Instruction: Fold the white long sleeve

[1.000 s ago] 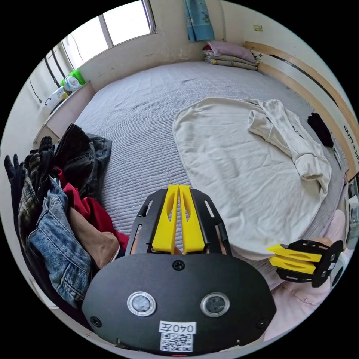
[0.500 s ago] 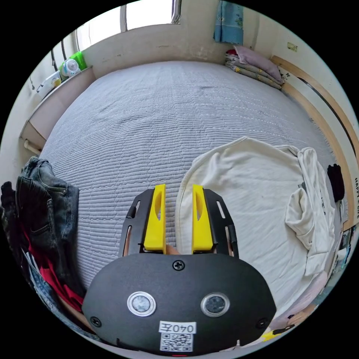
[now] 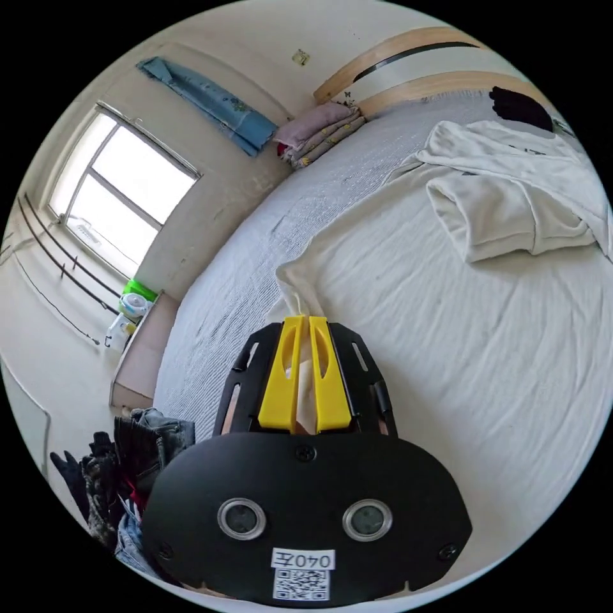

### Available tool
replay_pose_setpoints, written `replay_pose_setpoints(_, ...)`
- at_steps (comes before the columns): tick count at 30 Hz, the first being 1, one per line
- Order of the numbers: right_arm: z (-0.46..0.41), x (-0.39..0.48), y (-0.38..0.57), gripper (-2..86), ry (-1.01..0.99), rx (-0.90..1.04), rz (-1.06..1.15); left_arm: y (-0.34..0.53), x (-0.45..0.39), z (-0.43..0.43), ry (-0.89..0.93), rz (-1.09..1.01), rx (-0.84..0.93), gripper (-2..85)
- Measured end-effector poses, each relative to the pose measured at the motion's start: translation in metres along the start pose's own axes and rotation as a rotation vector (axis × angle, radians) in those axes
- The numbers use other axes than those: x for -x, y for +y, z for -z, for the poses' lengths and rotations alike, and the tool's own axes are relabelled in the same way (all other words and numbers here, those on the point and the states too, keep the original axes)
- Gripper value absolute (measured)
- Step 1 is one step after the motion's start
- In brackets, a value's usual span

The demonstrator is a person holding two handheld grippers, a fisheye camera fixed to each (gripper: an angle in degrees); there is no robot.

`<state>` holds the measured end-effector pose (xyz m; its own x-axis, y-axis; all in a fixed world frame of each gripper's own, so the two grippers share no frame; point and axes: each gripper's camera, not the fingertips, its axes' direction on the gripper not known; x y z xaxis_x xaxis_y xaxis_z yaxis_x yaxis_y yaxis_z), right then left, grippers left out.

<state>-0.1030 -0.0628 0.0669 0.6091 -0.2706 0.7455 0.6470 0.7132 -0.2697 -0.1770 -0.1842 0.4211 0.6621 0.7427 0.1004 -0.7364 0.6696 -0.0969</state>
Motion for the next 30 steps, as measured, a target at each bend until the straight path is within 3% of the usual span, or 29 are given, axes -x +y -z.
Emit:
replay_pose_setpoints(4,-0.005,-0.004,0.006,-0.8,-0.005,0.003,0.004,-0.011,0.041,-0.024,0.049,0.193,0.159,0.6)
replay_pose_setpoints(7,-0.009,-0.007,0.011,-0.7,-0.011,0.002,0.002,-0.018,0.072,-0.05,0.182,0.289,0.308,3.3)
replay_pose_setpoints(9,-0.011,-0.009,0.014,-0.7,-0.016,0.0,-0.001,-0.022,0.098,-0.063,0.362,0.385,0.356,1.2)
replay_pose_setpoints(17,-0.017,-0.02,0.026,-0.8,-0.06,-0.029,-0.044,-0.049,0.152,-0.082,0.491,0.457,0.508,-1.2)
replay_pose_setpoints(26,0.016,-0.043,0.053,-0.8,-0.001,-0.104,-0.109,-0.07,0.232,-0.056,0.749,0.748,0.439,-1.0)
replay_pose_setpoints(30,0.041,-0.06,0.075,-0.8,0.031,-0.141,-0.158,-0.122,0.241,-0.015,0.79,0.7,0.375,-1.0)
